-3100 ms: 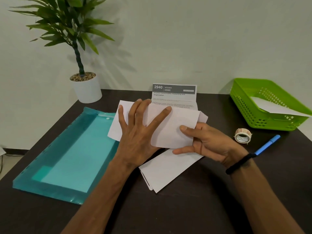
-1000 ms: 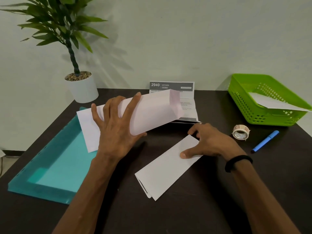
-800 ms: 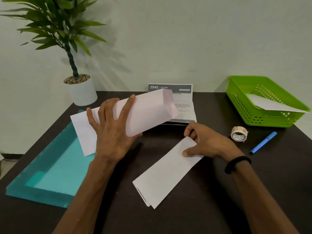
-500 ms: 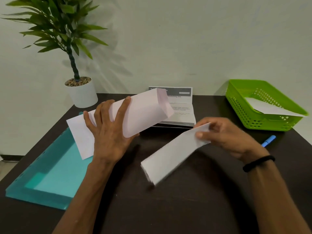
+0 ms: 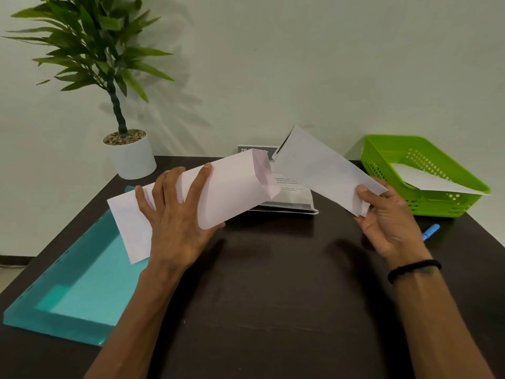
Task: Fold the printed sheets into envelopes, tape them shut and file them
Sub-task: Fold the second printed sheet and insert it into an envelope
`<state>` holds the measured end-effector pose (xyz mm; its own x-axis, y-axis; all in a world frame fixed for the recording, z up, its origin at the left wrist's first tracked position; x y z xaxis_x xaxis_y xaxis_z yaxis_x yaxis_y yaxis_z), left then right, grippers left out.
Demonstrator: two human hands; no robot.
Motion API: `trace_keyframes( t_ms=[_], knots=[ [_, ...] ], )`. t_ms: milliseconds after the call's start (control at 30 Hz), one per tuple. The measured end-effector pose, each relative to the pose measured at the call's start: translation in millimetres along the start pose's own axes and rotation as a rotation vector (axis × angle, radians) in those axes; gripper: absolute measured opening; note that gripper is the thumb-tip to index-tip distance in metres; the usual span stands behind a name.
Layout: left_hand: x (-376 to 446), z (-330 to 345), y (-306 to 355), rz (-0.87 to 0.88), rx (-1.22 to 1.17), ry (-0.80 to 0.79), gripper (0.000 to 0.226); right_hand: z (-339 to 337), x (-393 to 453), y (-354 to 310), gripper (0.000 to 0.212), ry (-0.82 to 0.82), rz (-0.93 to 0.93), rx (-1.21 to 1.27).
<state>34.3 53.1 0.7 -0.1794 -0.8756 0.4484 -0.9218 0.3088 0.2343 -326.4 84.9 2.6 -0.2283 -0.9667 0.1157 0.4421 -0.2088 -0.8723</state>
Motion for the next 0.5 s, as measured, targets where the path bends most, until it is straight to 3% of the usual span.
trace_keyframes(
  t_ms=[500],
  knots=[
    [-2.1, -0.6, 9.3, 0.055, 0.036, -0.041, 0.118, 10.1, -5.7, 3.5, 0.023, -0.091, -0.010, -0.322]
  ],
)
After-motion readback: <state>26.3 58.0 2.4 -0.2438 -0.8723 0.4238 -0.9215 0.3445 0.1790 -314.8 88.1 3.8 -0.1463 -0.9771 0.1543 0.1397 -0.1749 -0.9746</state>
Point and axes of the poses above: each hand's wrist, its own x-axis towards the middle knuckle, its own z-axis out of the palm, y = z × x, the point moved 2 cm from there along x, towards the middle knuckle, and after that the axes turned 14 degrees about -y, right-handed, at the moved point
